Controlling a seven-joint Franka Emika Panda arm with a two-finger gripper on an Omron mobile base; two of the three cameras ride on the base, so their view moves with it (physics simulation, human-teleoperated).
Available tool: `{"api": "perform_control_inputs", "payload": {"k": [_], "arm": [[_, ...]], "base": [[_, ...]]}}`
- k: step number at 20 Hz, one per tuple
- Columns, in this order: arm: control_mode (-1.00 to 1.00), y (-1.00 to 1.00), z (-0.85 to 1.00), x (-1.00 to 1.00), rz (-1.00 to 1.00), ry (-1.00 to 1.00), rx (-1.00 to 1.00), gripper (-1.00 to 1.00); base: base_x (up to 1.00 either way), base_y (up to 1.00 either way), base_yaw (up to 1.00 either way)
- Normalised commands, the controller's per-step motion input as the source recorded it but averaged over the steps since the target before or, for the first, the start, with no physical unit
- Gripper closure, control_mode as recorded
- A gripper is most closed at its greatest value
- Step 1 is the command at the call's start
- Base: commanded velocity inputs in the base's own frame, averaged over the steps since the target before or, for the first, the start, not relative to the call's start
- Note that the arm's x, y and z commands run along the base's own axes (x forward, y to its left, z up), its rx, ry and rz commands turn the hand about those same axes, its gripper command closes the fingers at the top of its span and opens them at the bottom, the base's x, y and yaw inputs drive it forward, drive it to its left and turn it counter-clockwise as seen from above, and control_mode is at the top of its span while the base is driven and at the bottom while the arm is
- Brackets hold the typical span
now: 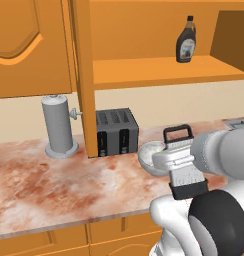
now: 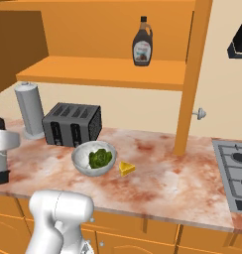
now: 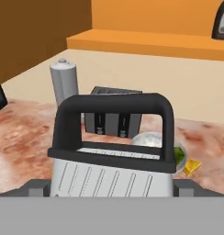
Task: Pick the cheese from the fridge and the cheese grater from the cabinet and place them next to the salad bowl.
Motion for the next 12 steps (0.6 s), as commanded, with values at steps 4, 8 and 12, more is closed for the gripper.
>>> {"api": "perform_control_inputs", "payload": {"k": [4,8,12], "arm": [[-1.0,0.01,-0.69,-0.02,-0.05,-0.24,0.01,1.0],[-1.0,0.0,-0.68,-0.22,0.0,-0.29,0.05,1.0],[-1.0,0.0,-0.84,-0.21,0.0,-0.36,0.04,1.0]], "base": [[0.0,0.0,0.0],[0.0,0.0,0.0],[0.0,0.0,0.0]]}}
